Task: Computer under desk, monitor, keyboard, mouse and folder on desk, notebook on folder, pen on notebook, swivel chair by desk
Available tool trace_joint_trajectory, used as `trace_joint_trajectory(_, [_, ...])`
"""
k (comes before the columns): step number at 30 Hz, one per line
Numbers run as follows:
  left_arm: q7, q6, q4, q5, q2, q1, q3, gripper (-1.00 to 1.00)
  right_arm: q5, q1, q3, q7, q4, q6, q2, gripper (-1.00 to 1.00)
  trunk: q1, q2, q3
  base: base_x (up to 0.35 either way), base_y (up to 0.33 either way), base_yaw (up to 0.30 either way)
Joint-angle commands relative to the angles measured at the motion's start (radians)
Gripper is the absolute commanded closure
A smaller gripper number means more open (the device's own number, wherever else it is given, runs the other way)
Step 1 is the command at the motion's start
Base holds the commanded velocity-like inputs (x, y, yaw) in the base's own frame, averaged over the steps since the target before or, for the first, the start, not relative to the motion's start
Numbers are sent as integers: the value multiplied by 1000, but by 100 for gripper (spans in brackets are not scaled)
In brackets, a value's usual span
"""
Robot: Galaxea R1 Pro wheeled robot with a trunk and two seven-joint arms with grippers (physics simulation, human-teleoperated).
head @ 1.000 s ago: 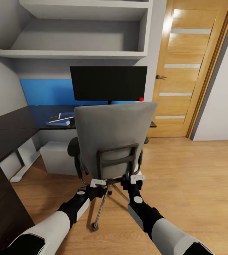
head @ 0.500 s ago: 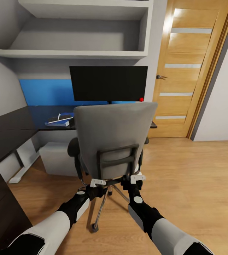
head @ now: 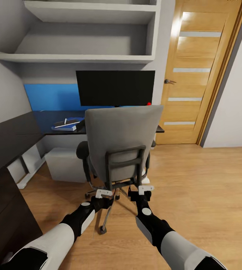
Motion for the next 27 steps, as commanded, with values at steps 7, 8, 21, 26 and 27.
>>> trace_joint_trajectory(7, [0, 6, -2, 10, 1, 0, -5, -100, -10, -1, 8, -5, 2, -7, 0, -100, -1, 0, -1, -336, 0, 0])
trace_joint_trajectory(8, [0, 6, -2, 10, 1, 0, -5, -100, -10, -1, 8, -6, 1, -7, 0, -100, -1, 0, -1, -337, 0, 0])
trace_joint_trajectory(21, [-1, 10, -3, 11, 1, 0, 70, -100, -11, -2, 6, -11, -5, -6, 0, -100, -39, 70, 30, -242, 0, 0])
trace_joint_trajectory(26, [-1, 11, -4, 10, 1, 0, 86, -100, -11, -2, 7, -9, -3, -5, 0, -100, -58, 105, 46, -4, 0, 0])
trace_joint_trajectory(27, [-2, 11, -4, 10, 1, 0, 87, -100, -11, -2, 7, -9, -4, -4, 0, -100, -62, 112, 49, 0, 0, 0])
